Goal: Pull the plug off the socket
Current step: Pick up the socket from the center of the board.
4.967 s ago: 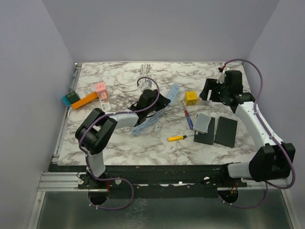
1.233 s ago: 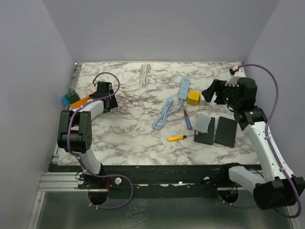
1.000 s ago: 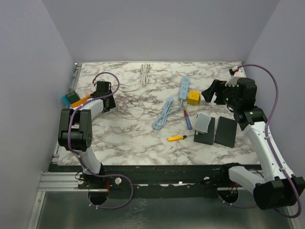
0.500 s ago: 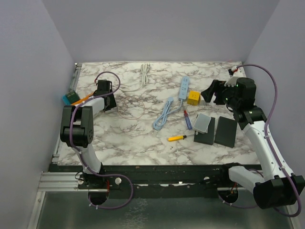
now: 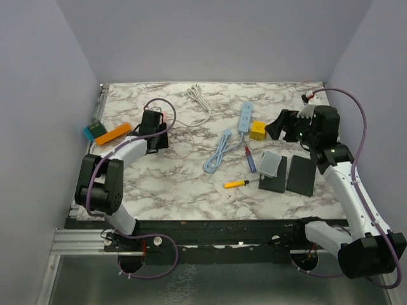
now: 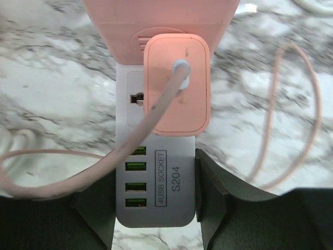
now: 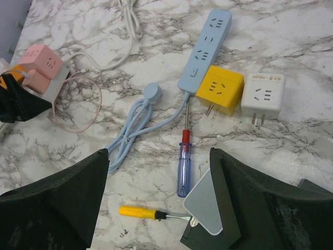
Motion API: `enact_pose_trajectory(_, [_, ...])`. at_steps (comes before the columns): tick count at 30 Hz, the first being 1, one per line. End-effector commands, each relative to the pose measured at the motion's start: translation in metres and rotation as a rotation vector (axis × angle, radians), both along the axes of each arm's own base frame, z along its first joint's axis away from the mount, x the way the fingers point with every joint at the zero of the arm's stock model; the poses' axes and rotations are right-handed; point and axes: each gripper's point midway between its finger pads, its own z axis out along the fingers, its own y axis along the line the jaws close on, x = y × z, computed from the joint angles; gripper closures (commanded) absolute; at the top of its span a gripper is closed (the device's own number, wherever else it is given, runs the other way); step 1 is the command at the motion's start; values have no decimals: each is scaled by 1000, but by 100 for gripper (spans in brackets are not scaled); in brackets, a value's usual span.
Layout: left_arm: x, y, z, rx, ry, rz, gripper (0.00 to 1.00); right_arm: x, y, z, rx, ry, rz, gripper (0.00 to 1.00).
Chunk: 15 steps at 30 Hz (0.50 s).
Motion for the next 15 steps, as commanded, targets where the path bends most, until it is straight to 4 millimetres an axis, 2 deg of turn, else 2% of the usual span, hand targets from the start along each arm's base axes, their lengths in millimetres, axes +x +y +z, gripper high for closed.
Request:
enact_pose_trajectory(1, [-17, -50, 33, -92, -82, -211, 100, -8, 16, 1, 46, -19, 98, 15])
enact_pose_trajectory(8, [-61, -100, 40, -196, -70, -442, 100, -18, 38, -14, 121, 7, 225, 16])
enact_pose_trajectory(15, [-98, -135, 53, -295, -73, -634, 100, -27, 52, -27, 158, -3, 314, 14])
